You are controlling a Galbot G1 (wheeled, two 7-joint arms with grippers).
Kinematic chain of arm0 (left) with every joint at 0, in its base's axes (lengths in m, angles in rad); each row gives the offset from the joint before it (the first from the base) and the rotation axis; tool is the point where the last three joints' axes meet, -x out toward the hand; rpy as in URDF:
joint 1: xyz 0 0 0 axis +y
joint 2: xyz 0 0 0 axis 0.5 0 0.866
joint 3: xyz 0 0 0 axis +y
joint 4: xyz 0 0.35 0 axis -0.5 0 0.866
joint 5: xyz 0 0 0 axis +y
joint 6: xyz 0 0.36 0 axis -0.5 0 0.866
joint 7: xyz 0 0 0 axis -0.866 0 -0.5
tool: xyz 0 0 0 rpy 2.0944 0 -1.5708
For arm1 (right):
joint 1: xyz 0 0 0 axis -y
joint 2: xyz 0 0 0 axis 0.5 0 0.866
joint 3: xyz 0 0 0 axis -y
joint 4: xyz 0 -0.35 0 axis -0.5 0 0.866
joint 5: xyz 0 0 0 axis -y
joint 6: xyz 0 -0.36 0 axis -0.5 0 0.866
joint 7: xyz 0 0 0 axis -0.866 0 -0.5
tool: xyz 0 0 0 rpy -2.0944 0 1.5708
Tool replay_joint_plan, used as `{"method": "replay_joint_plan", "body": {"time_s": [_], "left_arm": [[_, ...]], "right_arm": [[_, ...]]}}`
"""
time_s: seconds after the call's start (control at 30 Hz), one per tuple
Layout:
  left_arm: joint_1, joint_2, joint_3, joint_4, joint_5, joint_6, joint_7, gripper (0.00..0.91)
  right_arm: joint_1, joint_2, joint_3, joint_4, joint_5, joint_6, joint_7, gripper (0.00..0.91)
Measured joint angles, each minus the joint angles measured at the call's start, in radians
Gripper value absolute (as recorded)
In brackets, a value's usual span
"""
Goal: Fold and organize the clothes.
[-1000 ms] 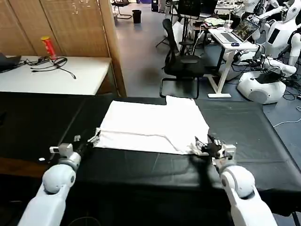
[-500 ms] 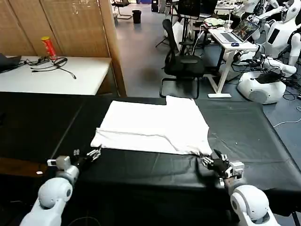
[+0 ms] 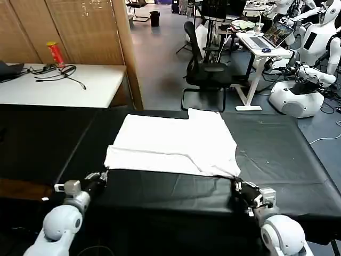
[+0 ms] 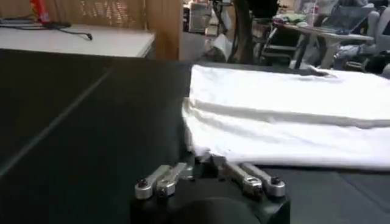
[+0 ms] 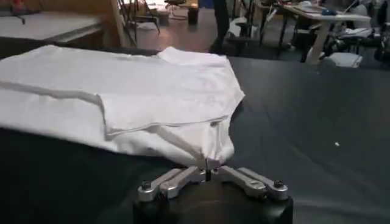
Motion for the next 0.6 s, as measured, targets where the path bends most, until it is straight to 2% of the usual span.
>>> {"method": "replay_joint_plan", "body": {"time_s": [0.07, 0.33, 0.6], "left_arm": [[0.026, 0.011, -0.007, -0.037, 0.001, 0.024, -0.022, 0.0], [0.179, 0.069, -0.046, -0.213, -0.01, 0.107, -0.103, 0.0], [0.334, 0.1, -0.092, -0.336, -0.024, 0.127, -0.109, 0.0]], "right_arm": [[-0.032, -0.015, 0.014, 0.034, 0.008, -0.029, 0.007, 0.0], [-0.151, -0.027, 0.053, 0.16, 0.011, -0.029, 0.013, 0.0], [-0.212, 0.001, 0.045, 0.207, 0.006, -0.029, 0.035, 0.0]]}}
